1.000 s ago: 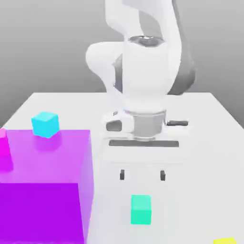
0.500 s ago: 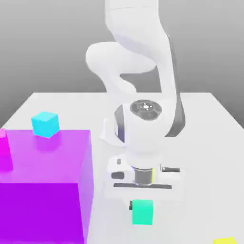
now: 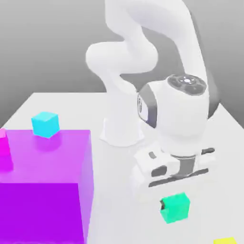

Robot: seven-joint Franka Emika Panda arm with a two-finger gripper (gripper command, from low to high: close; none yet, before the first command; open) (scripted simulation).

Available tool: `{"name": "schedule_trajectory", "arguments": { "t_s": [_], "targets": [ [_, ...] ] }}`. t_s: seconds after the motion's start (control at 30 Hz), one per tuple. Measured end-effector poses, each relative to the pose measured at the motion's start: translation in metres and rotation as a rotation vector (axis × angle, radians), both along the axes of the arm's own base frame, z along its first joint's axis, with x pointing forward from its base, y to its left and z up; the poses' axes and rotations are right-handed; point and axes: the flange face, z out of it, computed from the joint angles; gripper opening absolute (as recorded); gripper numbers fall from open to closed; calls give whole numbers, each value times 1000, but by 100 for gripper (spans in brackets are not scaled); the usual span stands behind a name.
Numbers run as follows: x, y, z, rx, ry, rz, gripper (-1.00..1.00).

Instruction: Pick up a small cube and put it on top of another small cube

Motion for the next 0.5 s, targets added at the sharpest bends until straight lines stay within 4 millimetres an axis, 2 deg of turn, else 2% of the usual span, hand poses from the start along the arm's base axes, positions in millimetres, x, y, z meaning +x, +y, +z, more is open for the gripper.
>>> {"name": "schedule_trajectory", "arguments": {
  "t_s": [0.2,0.23,0.3,0.33,0.5],
  "targets": [
    [36,73,19,0,1,354,-100],
    [39,80,12,0,1,383,-100],
    [41,85,-16,0,0,404,-100],
    [41,85,-31,0,0,408,100],
    [41,85,-31,0,0,408,100]
  ]
}}
